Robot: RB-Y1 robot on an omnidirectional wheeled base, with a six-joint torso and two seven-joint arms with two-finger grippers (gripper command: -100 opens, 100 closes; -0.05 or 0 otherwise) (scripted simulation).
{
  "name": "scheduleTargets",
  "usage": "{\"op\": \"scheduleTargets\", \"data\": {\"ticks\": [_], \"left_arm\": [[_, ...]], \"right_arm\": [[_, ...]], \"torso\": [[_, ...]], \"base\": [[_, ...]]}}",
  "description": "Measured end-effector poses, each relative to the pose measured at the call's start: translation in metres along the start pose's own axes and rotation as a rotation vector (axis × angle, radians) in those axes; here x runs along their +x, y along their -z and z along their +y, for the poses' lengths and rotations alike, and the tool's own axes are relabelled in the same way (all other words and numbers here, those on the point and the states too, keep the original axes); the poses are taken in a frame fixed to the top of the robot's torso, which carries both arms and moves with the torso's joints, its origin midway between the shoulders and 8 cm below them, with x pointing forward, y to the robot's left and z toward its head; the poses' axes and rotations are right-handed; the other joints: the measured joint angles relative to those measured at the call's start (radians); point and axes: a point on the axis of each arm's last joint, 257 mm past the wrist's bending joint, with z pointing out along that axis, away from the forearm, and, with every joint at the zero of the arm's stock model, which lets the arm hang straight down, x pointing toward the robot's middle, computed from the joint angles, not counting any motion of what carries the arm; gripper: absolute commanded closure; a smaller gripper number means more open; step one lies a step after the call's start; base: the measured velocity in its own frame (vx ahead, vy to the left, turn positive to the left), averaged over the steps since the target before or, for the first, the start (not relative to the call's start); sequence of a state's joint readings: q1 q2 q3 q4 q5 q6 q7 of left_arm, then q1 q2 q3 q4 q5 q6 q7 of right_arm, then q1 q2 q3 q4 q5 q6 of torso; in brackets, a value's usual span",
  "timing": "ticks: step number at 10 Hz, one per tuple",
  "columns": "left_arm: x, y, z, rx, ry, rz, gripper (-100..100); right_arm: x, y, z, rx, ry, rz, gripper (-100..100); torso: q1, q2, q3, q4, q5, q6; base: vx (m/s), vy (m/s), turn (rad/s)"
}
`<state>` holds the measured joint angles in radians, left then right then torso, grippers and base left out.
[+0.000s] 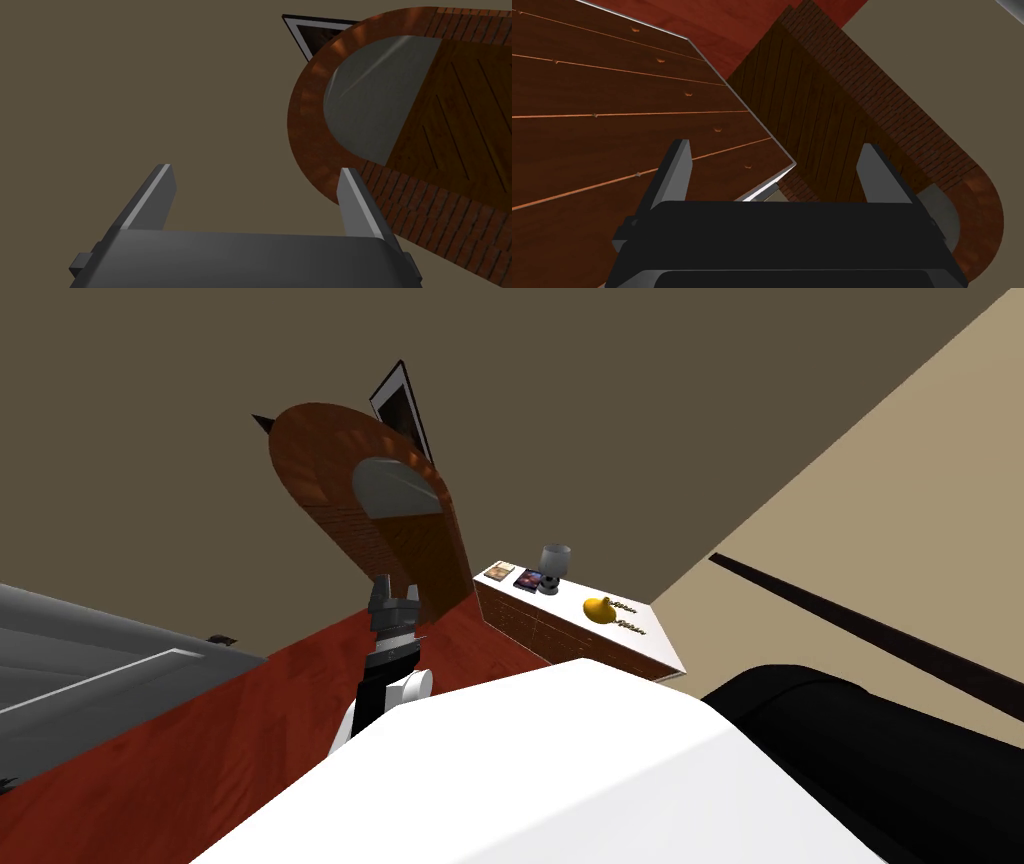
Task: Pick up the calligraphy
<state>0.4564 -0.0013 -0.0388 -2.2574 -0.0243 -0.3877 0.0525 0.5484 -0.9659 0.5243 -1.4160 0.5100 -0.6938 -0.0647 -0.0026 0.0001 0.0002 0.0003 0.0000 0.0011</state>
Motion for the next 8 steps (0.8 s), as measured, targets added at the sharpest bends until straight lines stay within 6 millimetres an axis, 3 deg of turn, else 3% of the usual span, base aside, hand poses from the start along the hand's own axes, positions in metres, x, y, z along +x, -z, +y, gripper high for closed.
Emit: {"op": "scheduleTargets", "data": {"ticks": [3, 5, 8], "left_arm": [[0.0, 0.0, 0.0, 0.0, 0.0, 0.0, 0], [0.0, 0.0, 0.0, 0.0, 0.0, 0.0, 0], [0.0, 0.0, 0.0, 0.0, 0.0, 0.0, 0]], "right_arm": [[0.031, 0.029, -0.038, 0.084, 0.031, 0.109, -100], [0.039, 0.045, -0.058, 0.133, 0.031, 0.145, -100], [0.064, 0.088, -0.091, 0.216, 0.059, 0.241, -100]], "torso": [[-0.001, 0.0, 0.0, 0.0, 0.0, -0.001], [0.0, 0.001, 0.001, 0.0, 0.0, 0.001], [-0.001, 0.001, 0.001, 0.0, 0.0, 0.0]], "base": [[0.022, -0.017, 0.14], [0.01, -0.01, 0.101], [0.012, -0.025, 0.133]]}}
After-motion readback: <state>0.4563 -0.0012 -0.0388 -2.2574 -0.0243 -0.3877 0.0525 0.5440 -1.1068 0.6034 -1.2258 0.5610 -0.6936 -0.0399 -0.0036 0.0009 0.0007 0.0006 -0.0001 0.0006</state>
